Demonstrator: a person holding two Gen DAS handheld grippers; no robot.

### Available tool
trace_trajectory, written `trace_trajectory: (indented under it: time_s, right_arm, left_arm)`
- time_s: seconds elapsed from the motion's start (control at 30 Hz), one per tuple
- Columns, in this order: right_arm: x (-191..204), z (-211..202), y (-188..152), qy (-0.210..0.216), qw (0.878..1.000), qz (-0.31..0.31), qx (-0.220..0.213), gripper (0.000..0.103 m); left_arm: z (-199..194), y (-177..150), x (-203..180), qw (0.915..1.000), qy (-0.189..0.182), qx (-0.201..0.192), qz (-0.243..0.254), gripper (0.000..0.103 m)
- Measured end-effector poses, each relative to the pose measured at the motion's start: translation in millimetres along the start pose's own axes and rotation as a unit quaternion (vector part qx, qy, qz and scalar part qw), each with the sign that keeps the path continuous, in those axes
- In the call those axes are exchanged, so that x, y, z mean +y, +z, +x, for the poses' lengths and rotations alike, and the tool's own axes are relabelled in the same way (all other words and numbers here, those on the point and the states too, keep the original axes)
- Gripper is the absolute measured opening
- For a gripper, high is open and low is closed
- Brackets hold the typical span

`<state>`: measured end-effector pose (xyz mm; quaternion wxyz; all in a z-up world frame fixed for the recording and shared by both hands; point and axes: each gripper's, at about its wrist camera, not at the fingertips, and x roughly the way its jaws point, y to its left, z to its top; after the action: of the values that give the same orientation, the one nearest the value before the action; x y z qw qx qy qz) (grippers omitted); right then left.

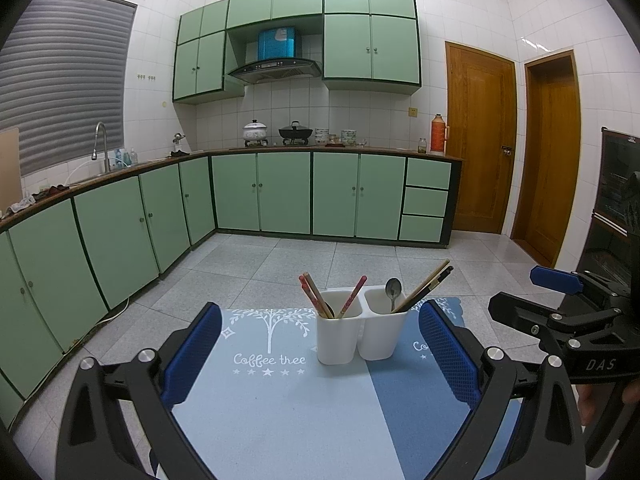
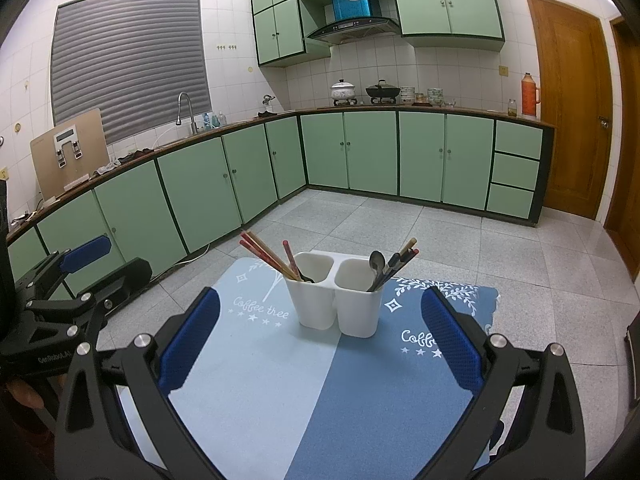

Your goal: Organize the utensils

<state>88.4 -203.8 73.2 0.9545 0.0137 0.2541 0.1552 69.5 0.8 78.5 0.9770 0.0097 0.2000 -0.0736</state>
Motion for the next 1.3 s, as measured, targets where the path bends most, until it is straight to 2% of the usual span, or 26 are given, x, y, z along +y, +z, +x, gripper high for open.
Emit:
trace_trajectory:
  time_s: [1.3]
  right_arm:
    - [-2.2, 6.1, -5.5, -0.003, 1.0, -0.002, 0.005, 0.098]
  left_arm:
    - [1.6, -2.0, -1.3, 1.0, -0.001, 0.004, -0.003, 0.097]
